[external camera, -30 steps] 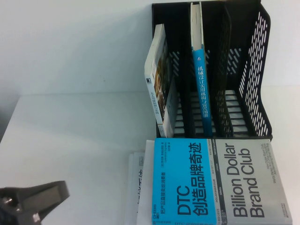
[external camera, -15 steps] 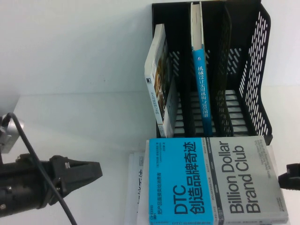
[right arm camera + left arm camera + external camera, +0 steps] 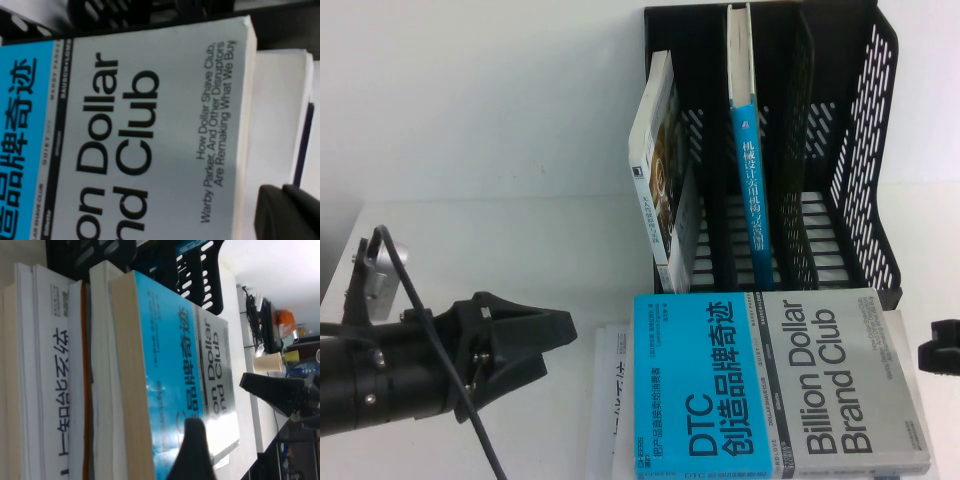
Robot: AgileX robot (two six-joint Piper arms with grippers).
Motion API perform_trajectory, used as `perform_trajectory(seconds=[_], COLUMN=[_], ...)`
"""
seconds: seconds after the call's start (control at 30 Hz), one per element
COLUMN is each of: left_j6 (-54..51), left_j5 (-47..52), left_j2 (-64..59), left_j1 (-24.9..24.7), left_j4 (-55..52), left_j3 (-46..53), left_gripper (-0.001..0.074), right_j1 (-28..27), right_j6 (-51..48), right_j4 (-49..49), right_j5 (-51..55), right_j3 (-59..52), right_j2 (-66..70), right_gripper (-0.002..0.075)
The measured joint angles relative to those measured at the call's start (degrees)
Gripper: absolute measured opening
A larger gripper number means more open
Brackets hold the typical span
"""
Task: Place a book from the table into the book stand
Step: Push book with right arm
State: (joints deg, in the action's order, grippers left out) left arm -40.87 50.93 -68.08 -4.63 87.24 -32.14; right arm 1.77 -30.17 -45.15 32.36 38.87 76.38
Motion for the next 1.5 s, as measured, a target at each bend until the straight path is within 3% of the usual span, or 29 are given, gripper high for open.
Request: perform_trajectory(seconds=[0.23, 0.77, 0.93, 1.17, 1.5], left_j6=[-5.42, -16.1, -16.32, -16.32, -16.91], left_j5=[2.24, 14.11, 14.32, 14.49, 14.49], left_j2=[-8.83, -27.43, -28.96, -29.18, -29.18], left_j1=[0.0, 0.0, 1.55, 5.64, 6.79], left_j4=[3.91, 9.53, 9.75, 9.75, 9.97], left_j3=[-0.09, -0.84, -0.87, -0.97, -0.97], left_gripper=[0.0519, 0.052, 0.052, 0.052, 0.052], right_j1=[0.23, 12.1, 12.19, 12.19, 13.22], right_j6=[1.77, 7.96, 9.29, 19.55, 21.5], right_j4=[1.64, 0.85, 2.68, 14.12, 14.31], right_j5=[1.62, -7.31, -6.8, -6.37, -6.18], right_j3=[0.0, 1.37, 2.01, 2.63, 3.48], right_j2=[0.0, 4.94, 3.79, 3.97, 5.74], right_gripper=[-0.0001, -0.0001, -0.0001, -0.0001, 0.0])
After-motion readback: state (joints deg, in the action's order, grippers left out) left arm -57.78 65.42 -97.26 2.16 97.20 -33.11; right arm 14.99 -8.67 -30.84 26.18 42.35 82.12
